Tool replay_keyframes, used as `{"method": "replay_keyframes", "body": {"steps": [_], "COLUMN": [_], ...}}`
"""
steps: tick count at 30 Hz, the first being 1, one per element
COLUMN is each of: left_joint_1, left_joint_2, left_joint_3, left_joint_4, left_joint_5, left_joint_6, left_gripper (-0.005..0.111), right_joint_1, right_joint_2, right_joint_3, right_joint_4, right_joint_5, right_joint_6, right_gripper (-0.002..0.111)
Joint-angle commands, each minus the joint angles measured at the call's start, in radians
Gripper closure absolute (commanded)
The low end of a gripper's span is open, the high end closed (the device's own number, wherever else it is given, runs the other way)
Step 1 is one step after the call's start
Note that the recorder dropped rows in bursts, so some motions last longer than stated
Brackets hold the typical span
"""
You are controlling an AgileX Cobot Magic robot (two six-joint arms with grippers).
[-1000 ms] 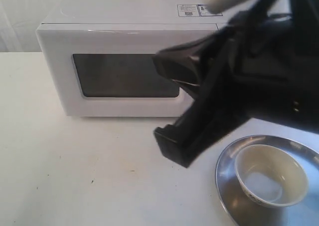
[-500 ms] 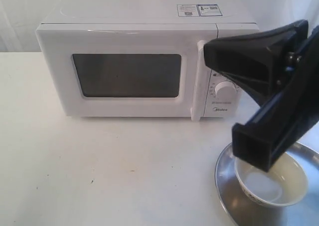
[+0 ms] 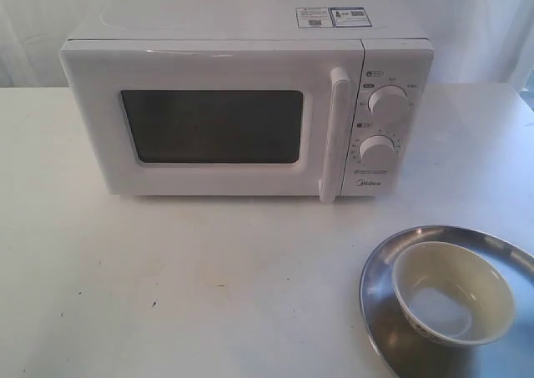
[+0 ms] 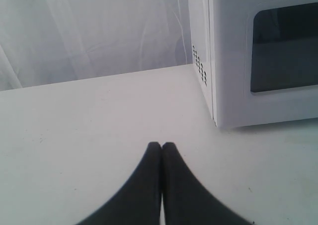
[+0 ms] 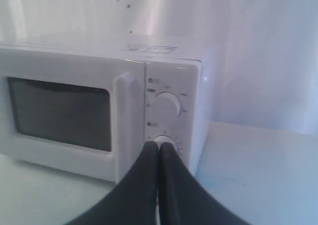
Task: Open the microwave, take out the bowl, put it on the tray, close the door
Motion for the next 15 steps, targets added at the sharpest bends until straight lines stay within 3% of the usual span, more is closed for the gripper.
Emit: {"method": "replay_keyframes", "body": {"steps": [1,5,15], "left_joint_1": [-0.002,-0.002,-0.002], "left_joint_2": [-0.002,-0.002,-0.002], "left_joint_3": [-0.003,-0.003,-0.003], "left_joint_4": [-0.005,-0.005,-0.005], "left_joint_5": [0.001,0.001,0.001], "left_joint_6": [0.000,0.000,0.000], "left_gripper": [0.107,0.107,0.107], "right_joint_1": [-0.174,-0.246,-0.248], "right_joint_2": [-0.090,-0.108,-0.108], "right_joint_3": [0.112,0.157,0.157], "right_joint_4": [-0.012,0.002,0.002], "right_joint_5": [-0.122,-0.157,-0.078], "right_joint_6": [0.006,0.001,-0.047], "right_gripper": [0.108,0.108,0.108]}}
